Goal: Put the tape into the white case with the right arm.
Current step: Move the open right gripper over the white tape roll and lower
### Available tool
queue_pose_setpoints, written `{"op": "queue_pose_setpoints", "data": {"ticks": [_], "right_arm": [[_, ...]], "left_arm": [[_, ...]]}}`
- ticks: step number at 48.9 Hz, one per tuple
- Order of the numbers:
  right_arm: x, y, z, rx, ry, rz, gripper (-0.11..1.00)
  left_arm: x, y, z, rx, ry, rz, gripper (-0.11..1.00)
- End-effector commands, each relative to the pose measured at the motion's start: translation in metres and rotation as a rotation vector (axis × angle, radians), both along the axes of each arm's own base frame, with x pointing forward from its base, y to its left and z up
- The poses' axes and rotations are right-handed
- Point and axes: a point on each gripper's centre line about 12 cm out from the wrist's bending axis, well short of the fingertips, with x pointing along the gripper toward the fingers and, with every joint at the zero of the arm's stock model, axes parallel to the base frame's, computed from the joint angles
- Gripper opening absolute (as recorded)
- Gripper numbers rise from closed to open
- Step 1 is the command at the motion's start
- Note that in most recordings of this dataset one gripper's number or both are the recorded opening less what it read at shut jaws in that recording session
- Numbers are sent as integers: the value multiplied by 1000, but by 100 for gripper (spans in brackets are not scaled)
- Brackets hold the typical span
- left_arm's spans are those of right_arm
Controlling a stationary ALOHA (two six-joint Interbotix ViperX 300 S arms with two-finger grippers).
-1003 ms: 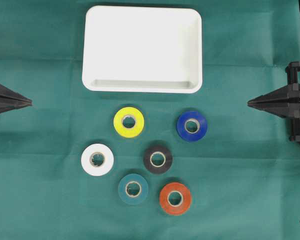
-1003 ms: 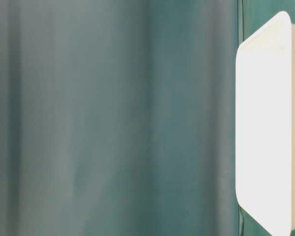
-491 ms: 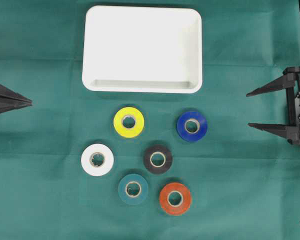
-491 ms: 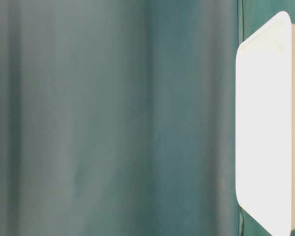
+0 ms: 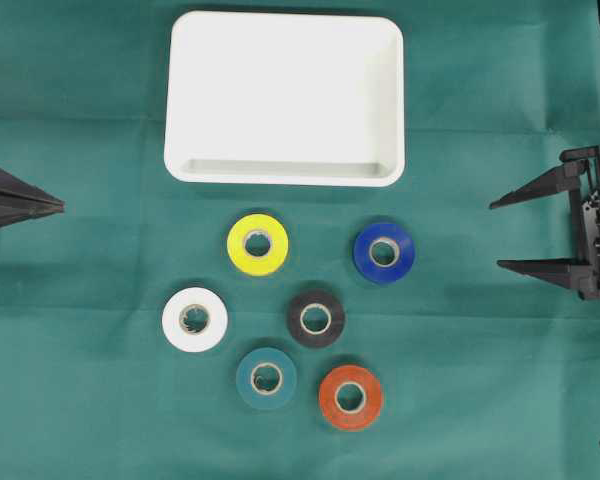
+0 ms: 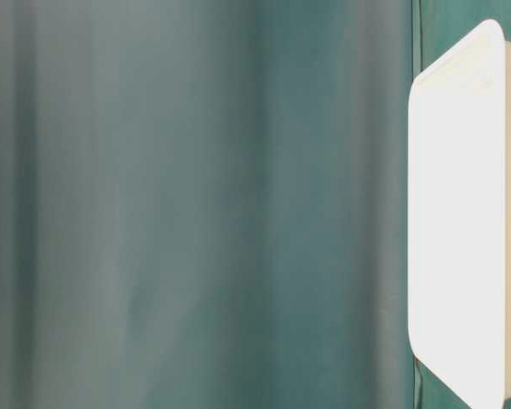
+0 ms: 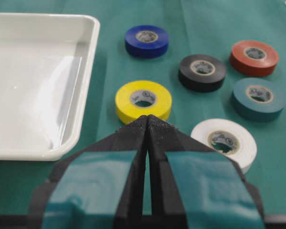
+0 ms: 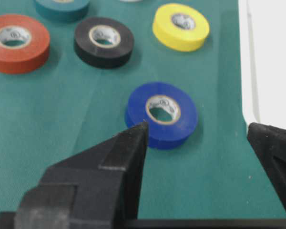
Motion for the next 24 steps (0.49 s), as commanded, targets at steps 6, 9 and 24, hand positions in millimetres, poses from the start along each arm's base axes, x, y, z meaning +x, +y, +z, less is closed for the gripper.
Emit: {"op": "queue_pose_setpoints", "data": {"ticks": [6,9,24], "right_arm": [[7,1,9,2,-9,2,67],[10,1,11,3,-7,4,67],[53,10,18,0,78,34,67]], "left_arm": [[1,-1,4,1,-9,-3,0],[1,-1,4,3,-9,-4,0],[1,0,3,3,-8,-3,0]]}}
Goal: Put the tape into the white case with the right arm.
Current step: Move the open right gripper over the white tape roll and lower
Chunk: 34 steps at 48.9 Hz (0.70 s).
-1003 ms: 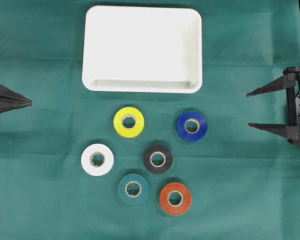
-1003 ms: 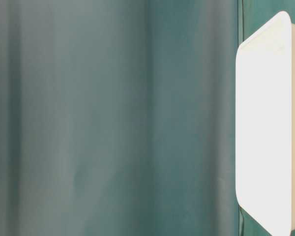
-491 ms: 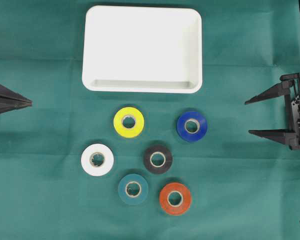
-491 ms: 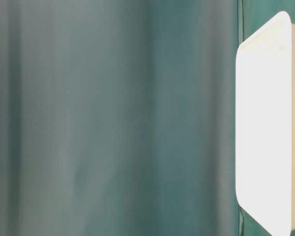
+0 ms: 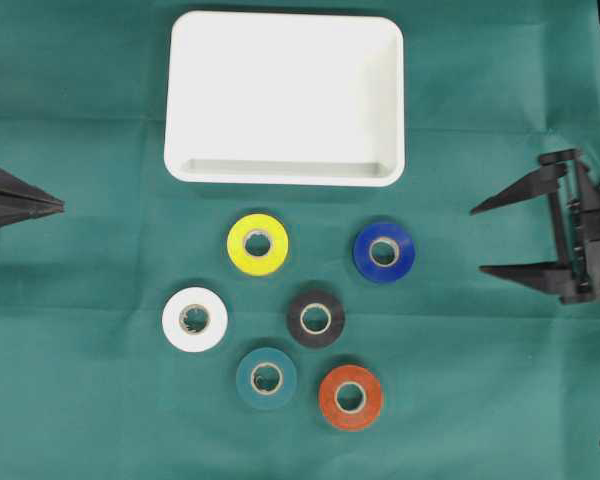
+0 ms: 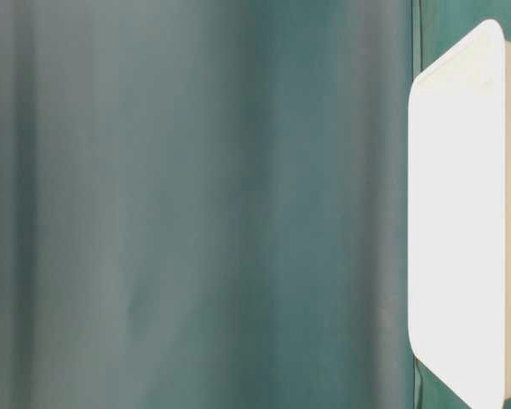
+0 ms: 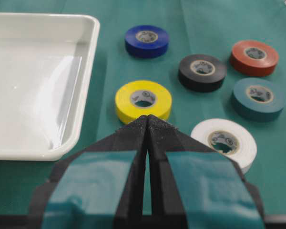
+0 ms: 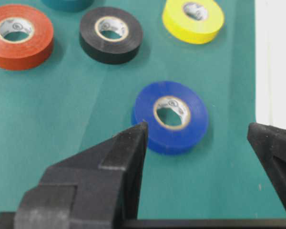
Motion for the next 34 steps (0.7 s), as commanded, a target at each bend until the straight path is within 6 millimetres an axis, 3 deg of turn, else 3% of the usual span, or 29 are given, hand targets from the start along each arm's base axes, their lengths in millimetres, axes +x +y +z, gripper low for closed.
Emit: {"op": "queue_pose_setpoints", "data": {"ticks": [1,15,34], "right_arm": [[24,4,12,3,-11,11,67],[87,12,19,5,13,27,67],[193,47,8,-4,54,94,67]], "left_arm": [[1,-1,3,3,-6,-4,0],[0,0,-2,0,6,-3,0],[-3,0,-9,0,15,-3,0]]}}
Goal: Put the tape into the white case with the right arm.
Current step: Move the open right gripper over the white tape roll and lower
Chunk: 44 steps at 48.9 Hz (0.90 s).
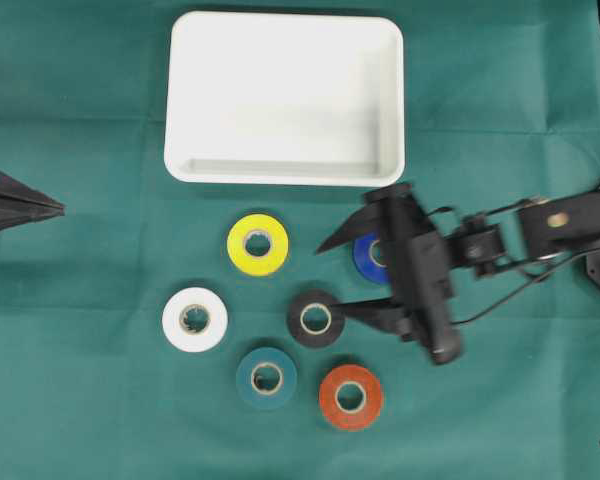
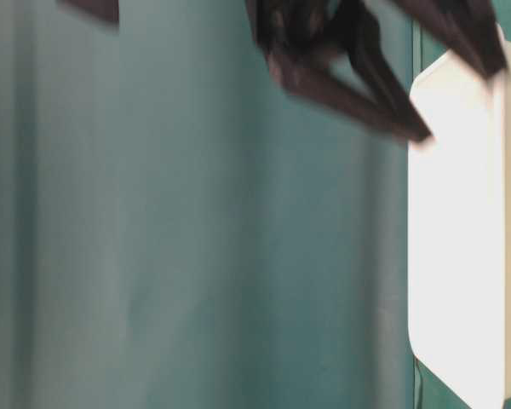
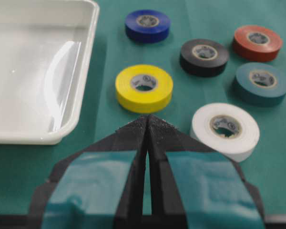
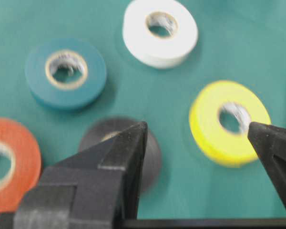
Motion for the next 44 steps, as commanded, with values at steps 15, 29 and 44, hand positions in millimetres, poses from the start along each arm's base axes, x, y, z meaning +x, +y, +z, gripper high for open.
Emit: {"op": "queue_pose_setpoints", "data": {"ticks": [15,29,44], "right_arm": [[79,29,-3,5,-41,40,67],[116,60,-11,11,-58,84,67],[144,75,-14,-1,-38,88,67]], "left_arm": [[-5,0,2,-1,-46,-3,0],[-9,0,-8,-7,-37,-2,0],[-11,0,-12,-7,-20,-3,0]]}}
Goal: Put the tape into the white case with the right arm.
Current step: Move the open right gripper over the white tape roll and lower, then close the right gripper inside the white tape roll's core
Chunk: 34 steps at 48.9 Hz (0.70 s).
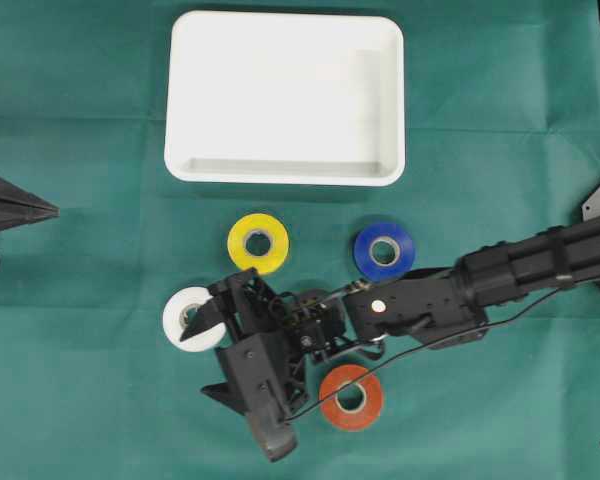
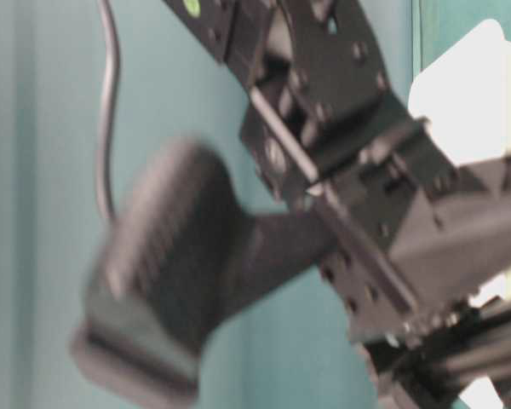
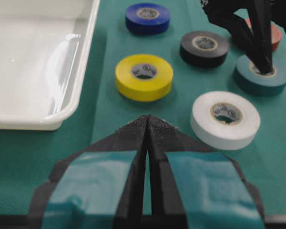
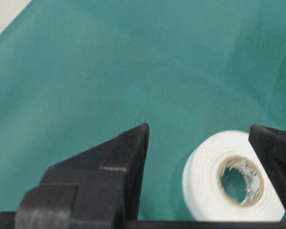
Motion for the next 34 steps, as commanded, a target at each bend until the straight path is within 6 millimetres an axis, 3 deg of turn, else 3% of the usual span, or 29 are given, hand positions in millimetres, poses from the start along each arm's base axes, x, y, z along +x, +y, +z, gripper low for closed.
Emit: {"op": "queue_pose_setpoints", "data": {"ticks": [1,14,34], "right_arm": [[10,1,19,11,-40,-6,67],[20,-2,8,-12,18,-27,67],[22,-11,-28,-7,120,-72,66]], "left_arm": [[1,0,5,1,-9,-3,0],[0,0,4,-2,-11,-3,0],[0,-1,4,-3,-9,-6,0]]}}
